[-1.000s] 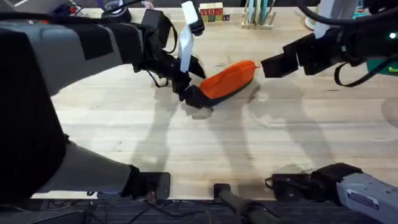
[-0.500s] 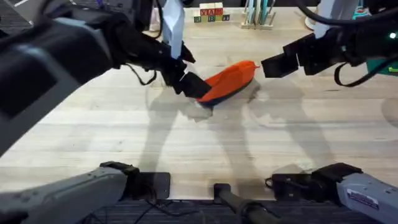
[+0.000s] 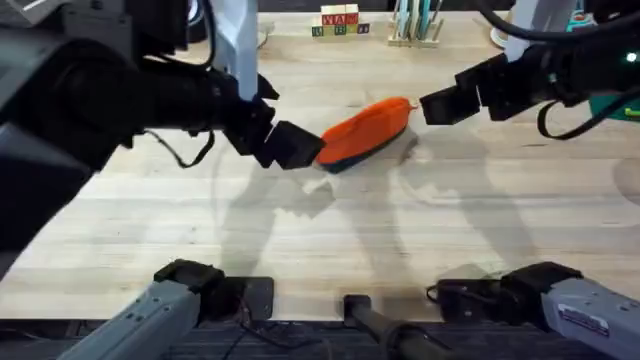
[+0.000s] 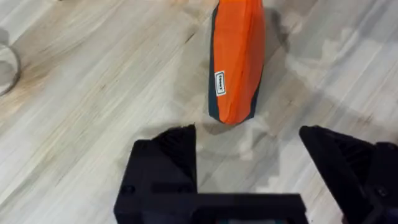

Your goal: Unzip the bag, pick up the pens from the table one at a time and place them inside, then zip the bag closed.

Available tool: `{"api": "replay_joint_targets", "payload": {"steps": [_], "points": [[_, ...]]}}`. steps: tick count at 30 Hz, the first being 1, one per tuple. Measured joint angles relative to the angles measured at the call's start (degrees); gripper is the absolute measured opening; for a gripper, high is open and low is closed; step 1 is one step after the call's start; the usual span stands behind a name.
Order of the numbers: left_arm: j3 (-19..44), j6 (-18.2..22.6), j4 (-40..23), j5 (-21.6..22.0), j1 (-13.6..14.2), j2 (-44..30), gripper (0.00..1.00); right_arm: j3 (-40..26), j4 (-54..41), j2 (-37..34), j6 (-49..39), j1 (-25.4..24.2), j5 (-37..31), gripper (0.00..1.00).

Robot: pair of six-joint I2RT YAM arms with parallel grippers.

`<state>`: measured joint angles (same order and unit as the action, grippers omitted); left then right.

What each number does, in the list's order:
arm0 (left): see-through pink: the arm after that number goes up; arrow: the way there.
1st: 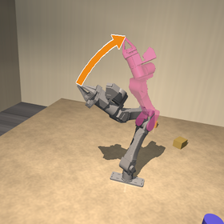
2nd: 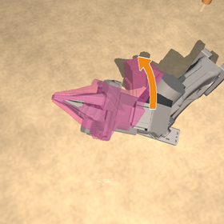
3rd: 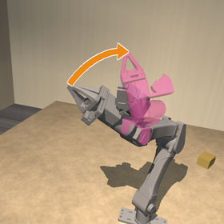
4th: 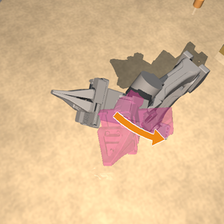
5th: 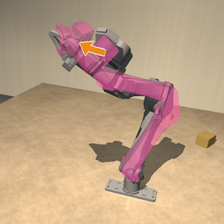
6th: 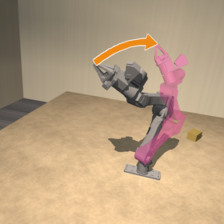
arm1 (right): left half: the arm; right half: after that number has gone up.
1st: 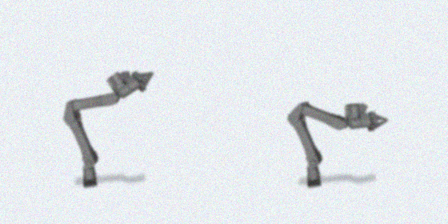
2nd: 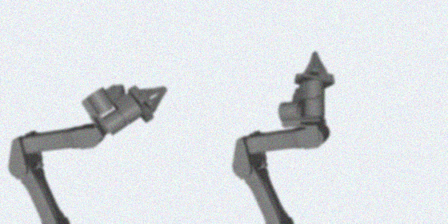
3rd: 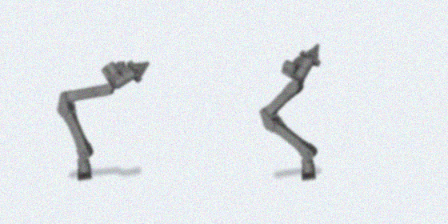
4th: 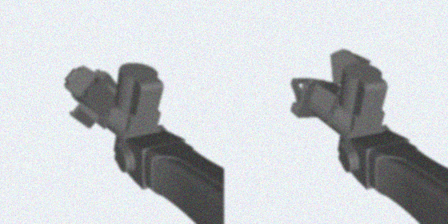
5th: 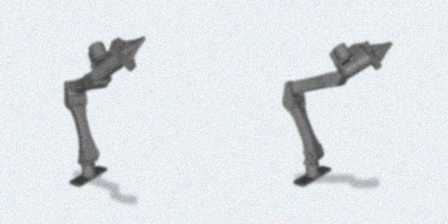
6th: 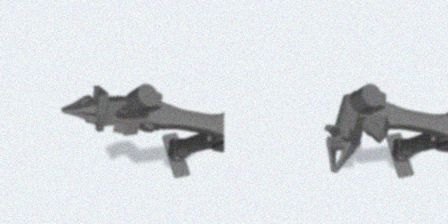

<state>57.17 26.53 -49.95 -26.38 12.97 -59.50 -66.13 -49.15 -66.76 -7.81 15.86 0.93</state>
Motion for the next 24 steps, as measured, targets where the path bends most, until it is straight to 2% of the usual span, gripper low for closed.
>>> {"api": "replay_joint_targets", "payload": {"steps": [10, 17, 24], "points": [[0.00, -6.65, -1.32, 3.37, 0.00, 9.48, 0.995, 0.00, 0.00, -0.02, -0.15, 0.00, 0.00, 0.998], [0.00, -7.57, -1.56, 5.10, 0.00, 13.11, 0.995, 0.00, 0.00, 0.00, -0.15, 0.00, 0.00, 0.998], [0.00, -7.72, -1.60, 5.27, 0.00, 13.28, 0.995, 0.00, -0.02, -0.02, -0.15, 0.00, 0.00, 0.998]]}}
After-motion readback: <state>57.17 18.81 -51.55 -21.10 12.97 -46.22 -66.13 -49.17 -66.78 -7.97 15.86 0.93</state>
